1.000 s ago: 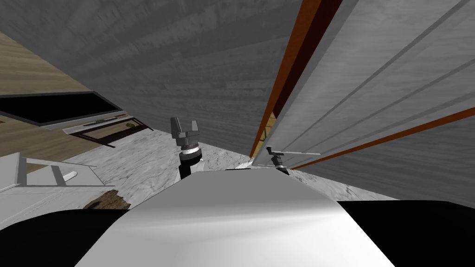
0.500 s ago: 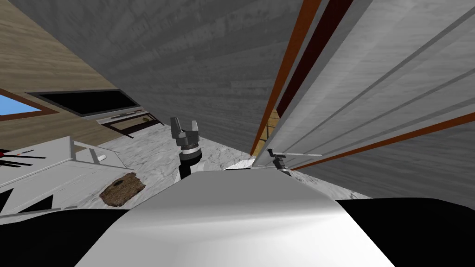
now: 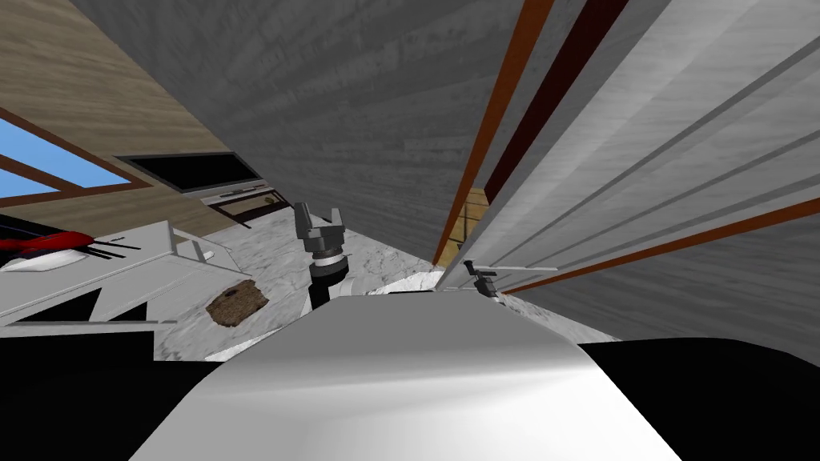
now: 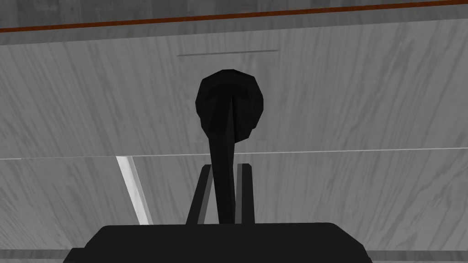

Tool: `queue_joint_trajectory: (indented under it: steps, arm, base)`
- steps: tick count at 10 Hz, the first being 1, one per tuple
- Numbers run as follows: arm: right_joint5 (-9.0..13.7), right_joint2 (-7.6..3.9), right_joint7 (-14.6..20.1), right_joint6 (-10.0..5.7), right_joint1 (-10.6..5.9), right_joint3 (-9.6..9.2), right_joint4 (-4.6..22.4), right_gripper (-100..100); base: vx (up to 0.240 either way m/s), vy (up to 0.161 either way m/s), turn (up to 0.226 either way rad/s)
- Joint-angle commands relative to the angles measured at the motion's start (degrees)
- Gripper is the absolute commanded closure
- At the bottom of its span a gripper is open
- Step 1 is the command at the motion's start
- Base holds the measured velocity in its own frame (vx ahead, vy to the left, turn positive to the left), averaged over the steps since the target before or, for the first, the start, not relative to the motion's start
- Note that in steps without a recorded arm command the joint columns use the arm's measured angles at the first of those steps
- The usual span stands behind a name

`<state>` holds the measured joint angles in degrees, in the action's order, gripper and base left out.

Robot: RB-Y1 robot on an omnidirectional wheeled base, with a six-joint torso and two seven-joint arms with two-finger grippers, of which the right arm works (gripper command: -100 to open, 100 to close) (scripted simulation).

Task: Pull the door open

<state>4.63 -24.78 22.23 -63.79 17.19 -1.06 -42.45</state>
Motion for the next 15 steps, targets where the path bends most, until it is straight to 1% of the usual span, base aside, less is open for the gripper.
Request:
queue_joint_trajectory:
  steps: [1,2,4,9,10,11,13,15]
  arm:
    - [0.0,0.0,0.0,0.0,0.0,0.0,0.0,100]
    - [-0.16,-0.25,0.31,-1.04,0.12,-0.33,0.85,100]
    - [-0.25,-0.56,0.62,-2.03,0.13,-0.57,1.59,100]
    - [-0.59,-1.67,1.72,-5.53,0.16,-1.4,4.22,100]
    - [-0.63,-1.44,1.52,-4.7,0.39,-1.42,3.34,100]
    - [-0.74,-1.59,1.72,-5.27,0.3,-1.64,4.09,100]
    - [-0.8,-1.79,1.91,-5.91,0.07,-1.77,4.79,100]
    - [-0.88,-2.07,2.2,-6.84,-0.28,-1.95,5.8,100]
  base:
    - [-0.056,-0.013,0.02]
    - [-0.163,-0.018,0.178]
    - [-0.24,-0.068,0.179]
    - [-0.273,-0.08,0.195]
    - [-0.116,-0.013,0.017]
    - [-0.163,-0.031,0.19]
    - [-0.243,-0.05,0.171]
    - [-0.212,-0.089,0.185]
